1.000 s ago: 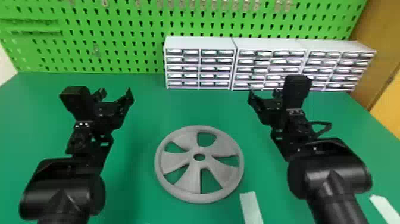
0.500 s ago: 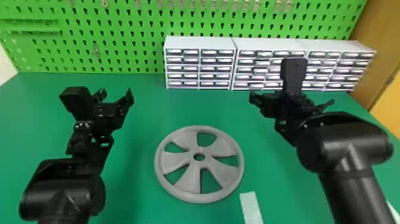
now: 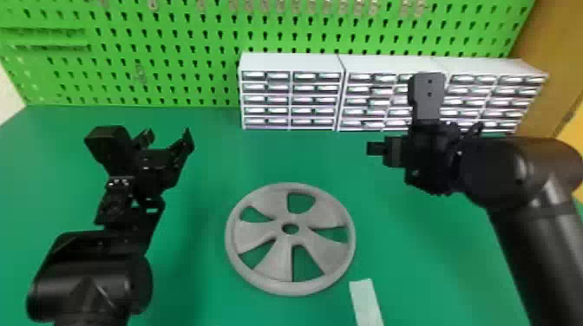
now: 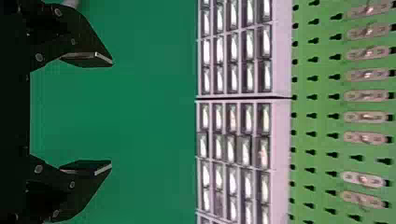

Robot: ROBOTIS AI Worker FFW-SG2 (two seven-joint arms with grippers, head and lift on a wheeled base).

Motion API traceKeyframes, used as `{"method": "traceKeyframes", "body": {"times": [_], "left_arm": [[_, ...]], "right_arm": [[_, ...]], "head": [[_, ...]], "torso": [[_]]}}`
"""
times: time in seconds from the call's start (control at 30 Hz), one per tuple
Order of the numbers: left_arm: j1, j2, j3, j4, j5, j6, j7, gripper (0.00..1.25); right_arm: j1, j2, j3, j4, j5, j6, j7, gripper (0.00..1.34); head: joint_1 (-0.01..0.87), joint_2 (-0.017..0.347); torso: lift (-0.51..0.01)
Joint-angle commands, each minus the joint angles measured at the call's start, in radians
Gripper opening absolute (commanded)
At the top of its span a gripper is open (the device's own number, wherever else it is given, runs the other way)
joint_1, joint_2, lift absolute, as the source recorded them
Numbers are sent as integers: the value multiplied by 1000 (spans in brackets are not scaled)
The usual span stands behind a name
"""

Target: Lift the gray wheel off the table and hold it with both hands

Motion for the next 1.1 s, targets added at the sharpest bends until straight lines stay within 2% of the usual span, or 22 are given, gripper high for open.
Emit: {"method": "traceKeyframes", "body": {"times": [0.0,0.23,0.37,0.53,0.8,0.87,1.07], "left_arm": [[2,0,0,-2,-5,2,0,772],[5,5,3,-9,-9,7,0,772],[5,12,0,-11,-11,10,2,772],[8,26,-6,-15,-8,12,14,772],[8,62,-38,-23,18,19,49,770],[6,69,-46,-25,25,19,57,772],[6,80,-55,-29,31,22,67,772]], "right_arm": [[-41,-44,36,56,-188,18,-57,853],[-88,-96,128,143,-429,2,-167,874],[-113,-121,159,221,-562,1,-180,879],[-137,-151,220,267,-633,-1,-184,879],[-209,-216,381,362,-782,-22,-186,879],[-225,-225,417,393,-832,-33,-186,879],[-266,-249,493,433,-897,-56,-186,879]], "head": [[711,15],[711,15],[711,15],[711,15],[711,15],[711,15],[711,15]], "torso": [[-98],[-98],[-98],[-98],[-98],[-98],[-98]]}}
